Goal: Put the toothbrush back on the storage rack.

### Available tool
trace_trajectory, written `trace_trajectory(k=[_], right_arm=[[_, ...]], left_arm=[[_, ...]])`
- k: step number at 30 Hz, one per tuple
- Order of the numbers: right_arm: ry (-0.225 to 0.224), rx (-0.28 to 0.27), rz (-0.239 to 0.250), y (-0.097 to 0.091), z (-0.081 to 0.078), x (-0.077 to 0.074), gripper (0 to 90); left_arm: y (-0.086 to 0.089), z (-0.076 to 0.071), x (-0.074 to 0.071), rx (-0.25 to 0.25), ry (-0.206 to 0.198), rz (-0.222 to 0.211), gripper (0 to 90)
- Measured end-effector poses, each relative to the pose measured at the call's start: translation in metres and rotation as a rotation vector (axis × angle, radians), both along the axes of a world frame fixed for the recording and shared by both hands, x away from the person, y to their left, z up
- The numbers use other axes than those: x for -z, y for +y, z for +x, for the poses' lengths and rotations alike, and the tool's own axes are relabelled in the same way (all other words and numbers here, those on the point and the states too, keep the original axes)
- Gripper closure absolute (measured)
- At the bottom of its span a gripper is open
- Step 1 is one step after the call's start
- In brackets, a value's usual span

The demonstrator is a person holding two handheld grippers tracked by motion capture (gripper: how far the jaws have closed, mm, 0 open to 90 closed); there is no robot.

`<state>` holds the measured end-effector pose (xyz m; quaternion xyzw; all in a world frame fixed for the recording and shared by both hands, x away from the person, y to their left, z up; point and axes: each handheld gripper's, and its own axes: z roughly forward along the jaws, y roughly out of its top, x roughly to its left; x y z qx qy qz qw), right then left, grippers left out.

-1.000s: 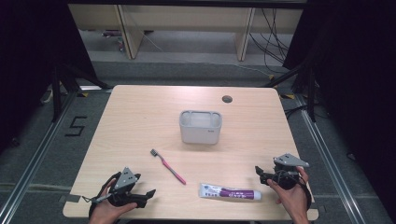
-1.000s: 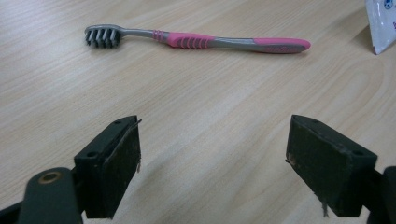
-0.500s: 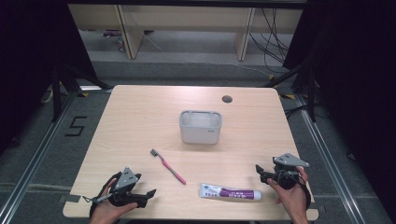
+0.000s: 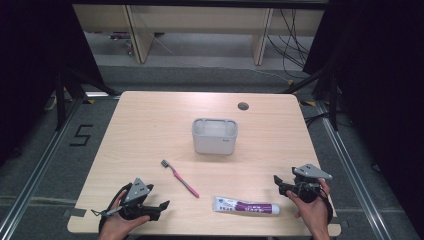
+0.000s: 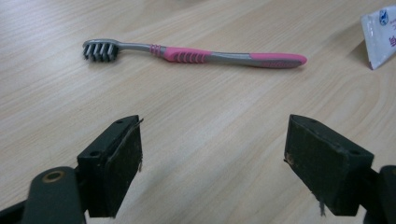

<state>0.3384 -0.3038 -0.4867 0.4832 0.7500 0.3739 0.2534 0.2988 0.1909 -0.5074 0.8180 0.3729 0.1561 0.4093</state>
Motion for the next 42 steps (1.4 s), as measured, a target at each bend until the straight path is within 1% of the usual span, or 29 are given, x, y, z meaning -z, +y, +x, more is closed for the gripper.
trace_trajectory(k=[2, 3, 5, 7, 8, 10, 11, 12, 13, 14, 16, 17, 18, 19, 20, 21, 22, 23, 24, 26, 27, 31, 32, 33, 36, 38, 40, 41, 42], right_arm=[[-0.001, 0.0, 0.006, 0.0, 0.0, 0.0, 25.6], [-0.002, 0.009, 0.009, -0.001, 0.0, 0.0, 25.6], [-0.002, 0.01, 0.011, -0.001, 0.0, 0.0, 25.6], [-0.01, 0.007, 0.014, -0.001, 0.0, 0.0, 25.8], [-0.01, 0.007, 0.014, -0.001, 0.0, 0.0, 25.8], [-0.017, 0.008, 0.018, -0.001, 0.0, -0.001, 26.0], [-0.029, -0.005, 0.012, -0.001, 0.0, -0.002, 25.9], [-0.025, -0.002, 0.021, 0.0, 0.0, -0.002, 26.0], [-0.029, -0.004, 0.01, -0.001, 0.0, -0.001, 26.0], [-0.027, -0.005, 0.015, -0.001, 0.0, -0.001, 26.0], [-0.023, -0.004, 0.015, 0.0, 0.0, -0.001, 25.9], [-0.025, 0.0, 0.019, 0.0, 0.0, -0.001, 25.9], [-0.022, 0.006, 0.027, 0.0, 0.0, -0.001, 26.0], [-0.027, 0.005, 0.025, -0.001, 0.0, -0.001, 25.9], [-0.024, 0.007, 0.028, -0.001, 0.0, -0.001, 25.9], [-0.019, 0.004, 0.023, -0.002, 0.0, -0.001, 25.9], [-0.021, 0.003, 0.024, -0.002, 0.001, -0.001, 25.9], [-0.021, 0.003, 0.024, -0.002, 0.001, -0.001, 25.9], [-0.027, -0.001, 0.012, -0.002, 0.001, 0.0, 25.9], [-0.031, -0.001, 0.02, -0.002, 0.001, 0.0, 25.9], [-0.041, -0.005, 0.012, -0.001, 0.001, 0.0, 25.9], [-0.028, -0.013, 0.024, 0.0, 0.0, 0.0, 25.8], [-0.033, -0.014, 0.016, 0.0, 0.001, 0.0, 25.8], [-0.038, -0.015, 0.006, 0.0, 0.001, 0.0, 25.8], [-0.024, -0.016, 0.018, 0.001, 0.0, 0.0, 25.8], [-0.022, -0.02, 0.015, 0.001, 0.001, -0.001, 25.7], [-0.02, -0.02, 0.013, 0.001, 0.001, 0.0, 25.7], [-0.021, -0.023, 0.015, 0.001, 0.001, 0.0, 25.7], [-0.025, -0.023, 0.014, 0.001, 0.001, 0.0, 25.7]], left_arm=[[-0.002, 0.0, -0.001, -0.002, -0.002, -0.002, 19.5], [-0.007, 0.001, -0.003, -0.004, -0.012, -0.021, 19.9], [-0.009, 0.002, -0.003, -0.001, -0.018, -0.014, 20.0], [-0.017, 0.003, -0.003, 0.007, -0.021, -0.027, 20.5], [-0.017, 0.003, -0.003, 0.007, -0.021, -0.027, 20.5], [-0.02, 0.005, -0.003, 0.018, -0.024, -0.024, 21.0], [-0.023, 0.007, -0.004, 0.023, -0.035, -0.002, 21.0], [-0.024, 0.008, -0.006, 0.026, -0.035, 0.003, 21.2], [-0.025, 0.009, -0.006, 0.023, -0.04, 0.003, 21.9], [-0.027, 0.01, -0.007, 0.028, -0.038, -0.013, 22.8], [-0.028, 0.012, -0.008, 0.028, -0.036, -0.015, 24.8], [-0.03, 0.013, -0.008, 0.016, -0.042, -0.037, 24.8], [-0.031, 0.015, -0.009, 0.006, -0.042, -0.039, 25.0], [-0.03, 0.016, -0.01, 0.007, -0.044, -0.026, 26.1], [-0.031, 0.018, -0.01, -0.006, -0.041, -0.044, 26.3], [-0.03, 0.019, -0.011, 0.0, -0.036, -0.025, 26.4], [-0.032, 0.021, -0.011, -0.018, -0.032, -0.042, 26.6], [-0.032, 0.021, -0.011, -0.018, -0.032, -0.042, 27.1], [-0.034, 0.024, -0.011, -0.03, -0.022, -0.029, 27.4], [-0.036, 0.028, -0.01, -0.028, -0.02, -0.037, 27.6], [-0.039, 0.033, -0.01, -0.037, -0.007, -0.032, 29.6], [-0.044, 0.039, -0.01, -0.058, 0.014, -0.025, 29.1], [-0.046, 0.043, -0.01, -0.076, 0.026, -0.019, 28.6], [-0.047, 0.044, -0.009, -0.086, 0.025, -0.021, 28.6], [-0.047, 0.049, -0.01, -0.099, 0.038, -0.014, 28.4], [-0.049, 0.05, -0.01, -0.121, 0.038, -0.019, 28.4], [-0.05, 0.052, -0.01, -0.126, 0.051, -0.016, 28.4], [-0.05, 0.054, -0.011, -0.117, 0.063, -0.01, 28.4], [-0.051, 0.054, -0.011, -0.13, 0.064, -0.01, 28.5]])
